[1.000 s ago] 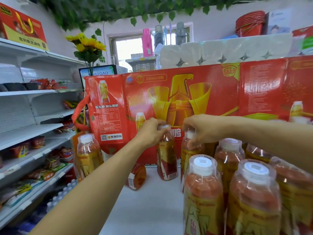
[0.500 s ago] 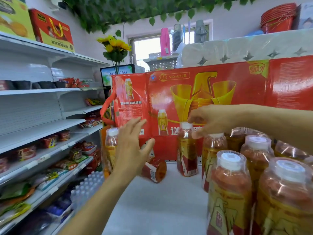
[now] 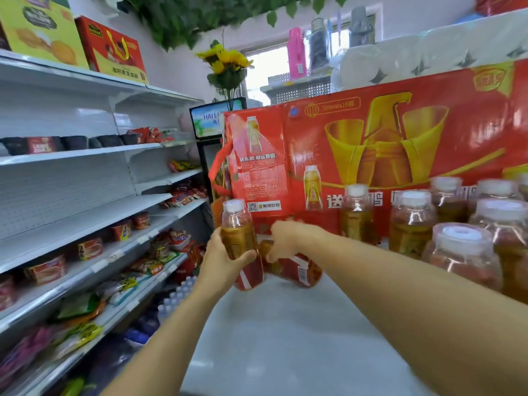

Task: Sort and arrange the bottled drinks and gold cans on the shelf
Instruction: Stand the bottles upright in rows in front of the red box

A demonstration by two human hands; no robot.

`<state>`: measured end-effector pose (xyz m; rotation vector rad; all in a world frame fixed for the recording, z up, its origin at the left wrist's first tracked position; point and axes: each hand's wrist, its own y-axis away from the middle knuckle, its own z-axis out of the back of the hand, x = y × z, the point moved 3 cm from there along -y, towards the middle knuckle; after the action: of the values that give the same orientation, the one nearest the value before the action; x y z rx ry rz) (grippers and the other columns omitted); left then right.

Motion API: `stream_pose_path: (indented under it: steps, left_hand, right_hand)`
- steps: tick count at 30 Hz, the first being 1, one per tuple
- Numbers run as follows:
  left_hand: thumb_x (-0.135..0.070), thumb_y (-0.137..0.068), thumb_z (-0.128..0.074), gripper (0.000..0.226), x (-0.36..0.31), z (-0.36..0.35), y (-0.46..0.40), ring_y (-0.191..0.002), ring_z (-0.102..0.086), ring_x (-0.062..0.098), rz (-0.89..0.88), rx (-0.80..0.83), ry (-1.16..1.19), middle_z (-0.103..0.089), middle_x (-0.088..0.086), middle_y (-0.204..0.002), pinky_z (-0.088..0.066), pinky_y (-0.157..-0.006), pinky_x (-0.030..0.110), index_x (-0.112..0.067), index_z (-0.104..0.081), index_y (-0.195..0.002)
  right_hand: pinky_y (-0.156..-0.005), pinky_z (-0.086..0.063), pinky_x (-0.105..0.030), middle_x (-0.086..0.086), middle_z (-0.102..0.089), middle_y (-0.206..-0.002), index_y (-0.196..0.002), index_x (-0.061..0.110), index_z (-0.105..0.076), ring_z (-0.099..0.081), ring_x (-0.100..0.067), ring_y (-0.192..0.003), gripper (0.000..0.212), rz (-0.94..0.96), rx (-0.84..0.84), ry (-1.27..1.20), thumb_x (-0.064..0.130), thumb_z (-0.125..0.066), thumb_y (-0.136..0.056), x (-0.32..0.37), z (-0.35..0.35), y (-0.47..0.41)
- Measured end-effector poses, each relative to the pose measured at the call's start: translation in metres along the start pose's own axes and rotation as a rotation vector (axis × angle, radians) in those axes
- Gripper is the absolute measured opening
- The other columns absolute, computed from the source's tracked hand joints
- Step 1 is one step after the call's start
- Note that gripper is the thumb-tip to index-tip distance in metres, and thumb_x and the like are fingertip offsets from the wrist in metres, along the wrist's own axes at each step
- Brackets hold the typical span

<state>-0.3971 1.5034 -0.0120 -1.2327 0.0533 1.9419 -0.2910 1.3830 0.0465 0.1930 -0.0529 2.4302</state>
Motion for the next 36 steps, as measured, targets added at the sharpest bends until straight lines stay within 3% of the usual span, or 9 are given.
stream_pose_path:
  steps: [3,7,11,19,28,30,31,33,36]
  left_hand:
    - [-0.035,-0.069,-0.085,0.083,0.006,-0.002,0.004,-0.117,-0.056,0.016,-0.030,0.043,-0.078,-0.056,-0.002,-0.130,-0.048,-0.100,0.044,-0.025,-0.037,-0.136]
    - [-0.032,-0.076,-0.081,0.084,0.015,-0.007,0.005,-0.124,-0.051,0.017,-0.041,0.090,-0.095,-0.052,-0.002,-0.137,-0.044,-0.105,0.039,-0.021,-0.031,-0.142]
    - [-0.025,-0.078,-0.080,0.077,0.020,-0.013,0.000,-0.120,-0.052,0.016,0.007,0.078,0.006,-0.053,-0.004,-0.129,-0.045,-0.100,0.034,-0.021,-0.033,-0.140]
    - [-0.033,-0.074,-0.083,0.079,0.025,-0.018,-0.009,-0.121,-0.051,0.019,0.007,0.044,-0.013,-0.052,-0.002,-0.132,-0.046,-0.101,0.038,-0.022,-0.036,-0.137]
    - [-0.049,-0.060,-0.087,0.081,0.019,-0.029,-0.018,-0.112,-0.055,0.020,-0.033,0.057,-0.078,-0.053,-0.005,-0.122,-0.050,-0.090,0.039,-0.029,-0.039,-0.123]
    - [-0.064,-0.048,-0.082,0.089,0.015,-0.033,-0.019,-0.113,-0.055,0.021,-0.039,0.075,-0.086,-0.055,-0.007,-0.120,-0.050,-0.092,0.042,-0.034,-0.038,-0.120]
    - [-0.071,-0.042,-0.077,0.094,0.014,-0.037,-0.020,-0.114,-0.055,0.021,-0.041,0.078,-0.094,-0.056,-0.007,-0.120,-0.051,-0.094,0.045,-0.036,-0.038,-0.120]
    - [-0.073,-0.040,-0.074,0.098,0.011,-0.043,-0.020,-0.115,-0.054,0.021,-0.058,0.088,-0.115,-0.057,-0.006,-0.121,-0.050,-0.095,0.047,-0.034,-0.038,-0.122]
    - [-0.053,-0.055,-0.087,0.089,0.007,-0.048,-0.018,-0.110,-0.056,0.021,-0.077,0.093,-0.099,-0.057,-0.003,-0.118,-0.051,-0.091,0.042,-0.027,-0.040,-0.125]
  right_hand:
    - [-0.103,-0.039,-0.043,-0.018,-0.039,-0.145,-0.143,0.008,-0.034,-0.040,-0.038,-0.131,0.075,-0.156,0.006,-0.063,0.041,-0.065,-0.083,-0.014,-0.033,0.002]
    - [-0.094,-0.039,-0.038,-0.009,-0.055,-0.129,-0.130,0.013,-0.047,-0.051,-0.030,-0.119,0.064,-0.194,-0.106,0.036,0.044,-0.070,-0.078,-0.020,-0.048,-0.008]
    - [-0.097,-0.036,-0.041,-0.009,-0.054,-0.127,-0.126,0.016,-0.049,-0.047,-0.030,-0.119,0.061,-0.237,-0.126,0.017,0.048,-0.069,-0.079,-0.023,-0.054,-0.012]
    - [-0.097,-0.039,-0.043,-0.008,-0.046,-0.127,-0.130,0.014,-0.036,-0.042,-0.028,-0.120,0.070,-0.343,-0.473,-0.281,0.046,-0.068,-0.077,-0.038,-0.061,0.009]
    - [-0.105,-0.034,-0.041,-0.009,-0.032,-0.133,-0.131,0.011,-0.027,-0.029,-0.028,-0.129,0.086,-0.412,-0.573,-0.745,0.033,-0.079,-0.065,-0.060,-0.066,0.046]
    - [-0.095,-0.046,-0.038,-0.007,-0.036,-0.130,-0.127,0.014,-0.024,-0.042,-0.027,-0.121,0.085,-0.410,-0.571,-0.827,0.029,-0.082,-0.067,-0.062,-0.068,0.053]
    - [-0.078,-0.053,-0.030,-0.006,-0.043,-0.122,-0.122,0.017,-0.023,-0.052,-0.022,-0.104,0.079,-0.398,-0.568,-0.885,0.025,-0.082,-0.069,-0.062,-0.068,0.057]
    - [-0.044,-0.044,-0.014,-0.001,-0.051,-0.101,-0.112,0.022,-0.020,-0.051,-0.008,-0.069,0.072,-0.369,-0.552,-0.959,0.019,-0.080,-0.075,-0.062,-0.071,0.062]
    - [-0.052,-0.039,-0.013,0.003,-0.047,-0.105,-0.119,0.023,-0.022,-0.054,-0.013,-0.082,0.076,-0.326,-0.579,-0.974,0.022,-0.083,-0.073,-0.062,-0.070,0.067]
